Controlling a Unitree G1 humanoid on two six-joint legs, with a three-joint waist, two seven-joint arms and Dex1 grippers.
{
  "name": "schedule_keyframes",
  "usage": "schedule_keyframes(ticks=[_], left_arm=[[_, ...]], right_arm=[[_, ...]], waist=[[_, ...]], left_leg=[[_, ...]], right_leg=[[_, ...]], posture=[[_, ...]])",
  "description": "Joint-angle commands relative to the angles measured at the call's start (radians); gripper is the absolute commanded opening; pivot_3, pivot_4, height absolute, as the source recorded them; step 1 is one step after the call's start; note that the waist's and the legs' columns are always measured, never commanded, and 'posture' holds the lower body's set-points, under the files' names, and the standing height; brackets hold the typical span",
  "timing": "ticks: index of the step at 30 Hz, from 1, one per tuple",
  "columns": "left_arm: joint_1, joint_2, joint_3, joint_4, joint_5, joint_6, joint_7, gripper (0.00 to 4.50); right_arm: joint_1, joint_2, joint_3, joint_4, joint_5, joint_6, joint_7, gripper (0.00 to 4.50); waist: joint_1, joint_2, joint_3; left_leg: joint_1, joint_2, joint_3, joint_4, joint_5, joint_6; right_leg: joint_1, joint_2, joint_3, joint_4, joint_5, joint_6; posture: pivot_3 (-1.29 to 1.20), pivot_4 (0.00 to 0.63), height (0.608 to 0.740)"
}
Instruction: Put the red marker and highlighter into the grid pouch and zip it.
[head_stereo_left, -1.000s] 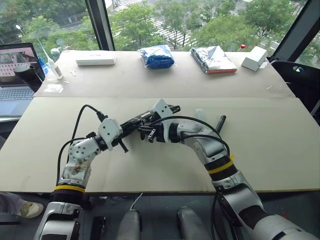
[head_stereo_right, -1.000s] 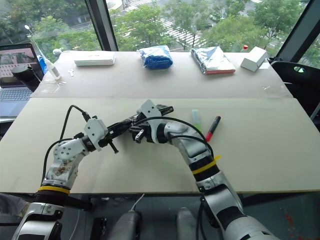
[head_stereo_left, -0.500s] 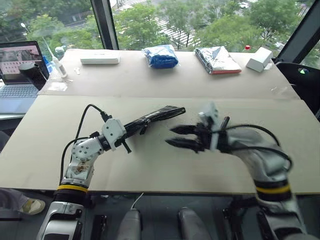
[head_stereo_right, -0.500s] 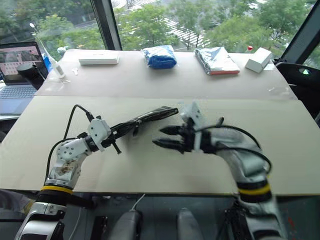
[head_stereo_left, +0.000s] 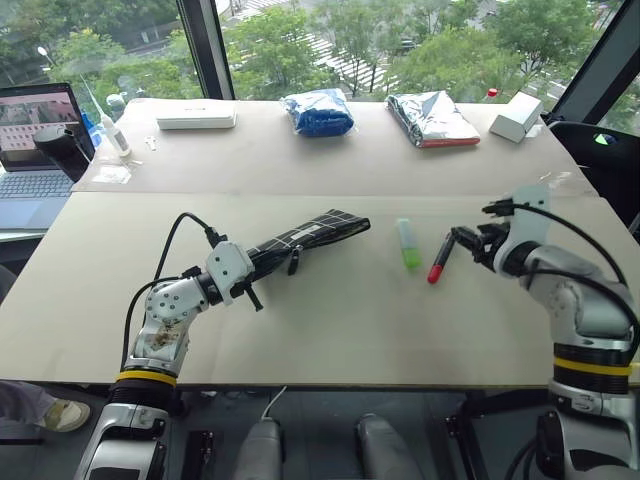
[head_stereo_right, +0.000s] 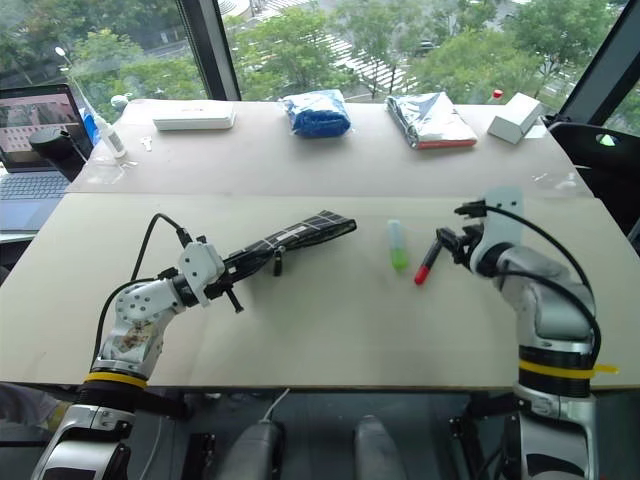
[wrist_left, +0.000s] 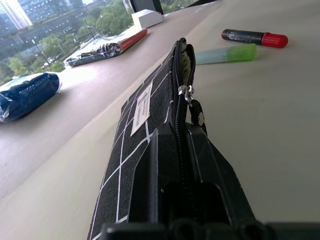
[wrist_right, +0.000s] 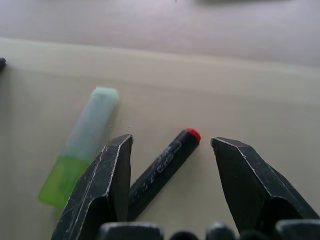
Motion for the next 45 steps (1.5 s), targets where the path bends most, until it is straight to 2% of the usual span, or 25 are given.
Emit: schedule_keyframes(ticks=[1, 18, 33, 36, 41, 45], left_arm=[[-0.01, -0.006, -0.003, -0.001, -0.011, -0.029, -0.008, 0.0], [0.007, -0.014, 0.0, -0.021, -0.007, -0.024, 0.003, 0.0], [0.028, -0.004, 0.014, -0.061, -0.009, -0.003, 0.03, 0.0], [0.032, 0.0, 0.017, -0.07, -0.011, 0.002, 0.032, 0.0], [0.035, 0.008, 0.021, -0.082, -0.012, 0.011, 0.033, 0.0], [0.037, 0.014, 0.022, -0.092, -0.014, 0.017, 0.032, 0.0]], right_arm=[[-0.004, 0.037, -0.051, -0.065, -0.006, 0.032, -0.086, 2.82], [-0.029, 0.129, 0.004, 0.053, -0.034, -0.027, -0.143, 2.82], [-0.004, 0.132, 0.053, 0.183, -0.112, -0.109, -0.188, 2.82], [-0.004, 0.133, 0.046, 0.205, -0.128, -0.124, -0.21, 2.19], [0.005, 0.124, 0.041, 0.226, -0.138, -0.163, -0.22, 0.52], [0.008, 0.116, 0.038, 0.236, -0.145, -0.185, -0.228, 0.49]], waist=[[0.0, 0.0, 0.0], [-0.001, 0.0, 0.0], [0.0, 0.0, 0.0], [0.002, 0.0, 0.0], [0.003, -0.004, -0.003], [0.003, -0.004, -0.003]], left_leg=[[0.0, 0.0, 0.0, 0.0, 0.0, 0.0], [0.0, 0.0, 0.0, 0.0, 0.0, 0.0], [0.001, 0.0, 0.0, 0.001, 0.0, 0.0], [0.001, 0.0, 0.0, 0.001, 0.0, 0.0], [0.002, 0.0, -0.001, 0.001, 0.0, 0.0], [0.002, 0.0, -0.001, 0.001, 0.0, 0.0]], right_leg=[[0.0, 0.0, 0.0, 0.0, 0.0, 0.0], [0.0, 0.0, 0.0, 0.0, 0.0, 0.0], [0.001, 0.0, 0.0, 0.0, 0.0, 0.0], [0.002, 0.0, -0.001, 0.0, 0.0, 0.0], [0.003, 0.0, -0.001, 0.0, 0.0, 0.0], [0.003, 0.0, -0.001, 0.0, 0.0, 0.0]], posture=[[0.0, 0.15, 0.74], [0.0, 0.15, 0.74], [0.0, 0.15, 0.74], [0.0, 0.15, 0.74], [0.0, 0.15, 0.74], [0.0, 0.15, 0.74]])
